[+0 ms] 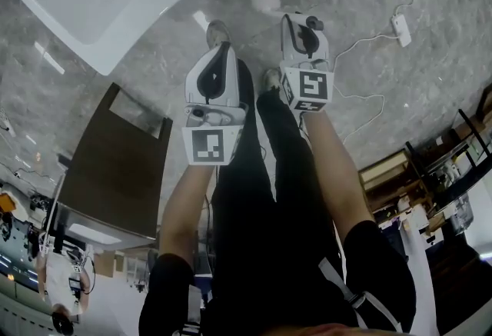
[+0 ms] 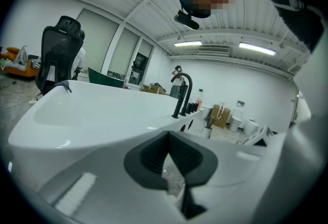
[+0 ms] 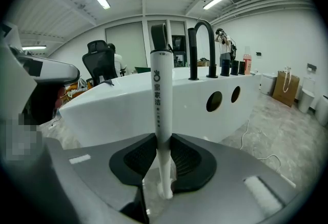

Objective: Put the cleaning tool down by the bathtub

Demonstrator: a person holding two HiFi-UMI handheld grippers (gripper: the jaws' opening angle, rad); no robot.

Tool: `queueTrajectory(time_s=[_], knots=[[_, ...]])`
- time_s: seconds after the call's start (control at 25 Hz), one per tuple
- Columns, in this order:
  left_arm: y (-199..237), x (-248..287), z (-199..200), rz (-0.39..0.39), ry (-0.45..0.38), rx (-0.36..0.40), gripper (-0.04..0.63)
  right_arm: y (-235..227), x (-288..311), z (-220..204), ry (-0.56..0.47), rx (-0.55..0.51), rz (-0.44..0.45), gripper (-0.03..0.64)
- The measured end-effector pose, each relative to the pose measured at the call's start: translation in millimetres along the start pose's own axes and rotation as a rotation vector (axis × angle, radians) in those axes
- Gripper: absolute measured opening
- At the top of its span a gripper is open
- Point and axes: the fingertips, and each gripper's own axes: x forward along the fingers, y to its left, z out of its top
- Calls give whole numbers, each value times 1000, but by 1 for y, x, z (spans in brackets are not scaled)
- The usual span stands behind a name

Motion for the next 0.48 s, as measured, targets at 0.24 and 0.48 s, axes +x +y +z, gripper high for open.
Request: queueTrajectory(time_s=[0.24, 0.48], knots=[[6, 8, -12, 2, 11, -1, 9, 0, 18, -20, 19, 1, -1, 87], [12, 13, -23, 5, 16, -8, 9, 2, 39, -44, 52, -11, 2, 87]])
